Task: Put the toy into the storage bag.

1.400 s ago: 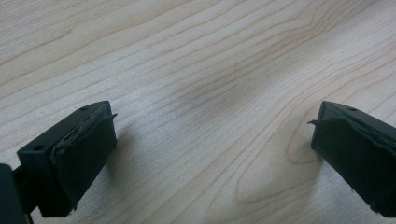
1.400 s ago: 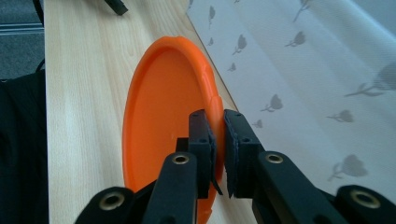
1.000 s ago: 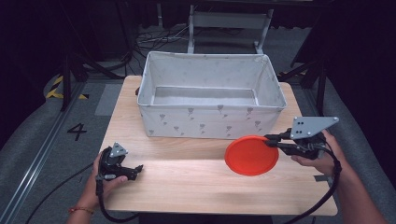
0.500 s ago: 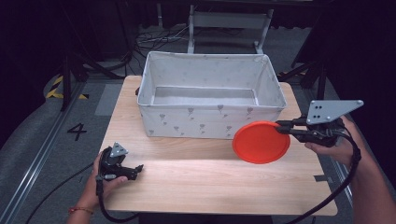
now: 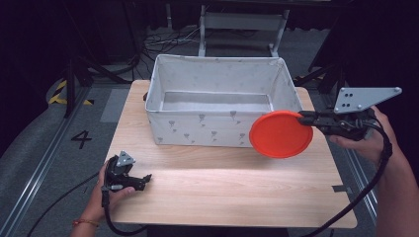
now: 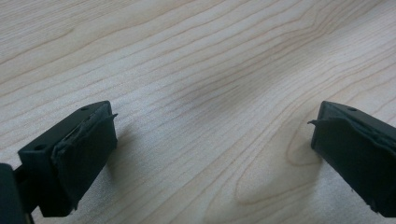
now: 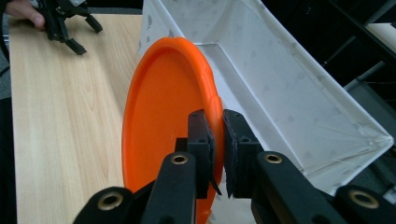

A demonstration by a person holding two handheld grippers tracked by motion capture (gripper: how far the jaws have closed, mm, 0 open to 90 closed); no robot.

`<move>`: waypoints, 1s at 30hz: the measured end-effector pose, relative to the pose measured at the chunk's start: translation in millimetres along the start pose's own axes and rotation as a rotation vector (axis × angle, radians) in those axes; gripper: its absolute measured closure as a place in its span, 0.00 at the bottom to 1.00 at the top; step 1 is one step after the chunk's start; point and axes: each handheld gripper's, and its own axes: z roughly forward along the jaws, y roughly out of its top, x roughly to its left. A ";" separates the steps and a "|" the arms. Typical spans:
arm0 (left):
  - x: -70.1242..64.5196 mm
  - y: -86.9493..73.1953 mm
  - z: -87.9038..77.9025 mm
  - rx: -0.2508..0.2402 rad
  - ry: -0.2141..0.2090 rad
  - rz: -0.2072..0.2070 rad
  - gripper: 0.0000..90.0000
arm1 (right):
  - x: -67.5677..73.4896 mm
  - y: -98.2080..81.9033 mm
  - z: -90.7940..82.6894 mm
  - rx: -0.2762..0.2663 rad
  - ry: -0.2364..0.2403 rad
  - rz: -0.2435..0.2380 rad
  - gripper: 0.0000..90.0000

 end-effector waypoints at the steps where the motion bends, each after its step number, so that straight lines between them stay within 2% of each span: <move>1: 0.0 0.0 0.0 0.000 0.000 0.000 0.01 | -1.6 2.4 -1.0 0.000 -0.007 -0.002 0.92; 11: 0.1 0.0 0.1 -0.001 -0.002 0.000 0.01 | -17.0 23.8 -6.2 -0.001 -0.056 -0.001 0.92; 21: 0.1 0.0 0.1 -0.001 -0.002 -0.001 0.01 | -34.8 38.4 -5.8 -0.005 -0.080 -0.002 0.92; 24: 0.0 0.0 0.0 0.000 -0.001 0.000 0.01 | -44.6 46.2 -6.5 -0.015 -0.112 -0.010 0.92; 30: 0.1 0.0 0.1 -0.001 -0.002 0.000 0.01 | -60.3 50.5 1.3 -0.017 -0.122 0.015 0.92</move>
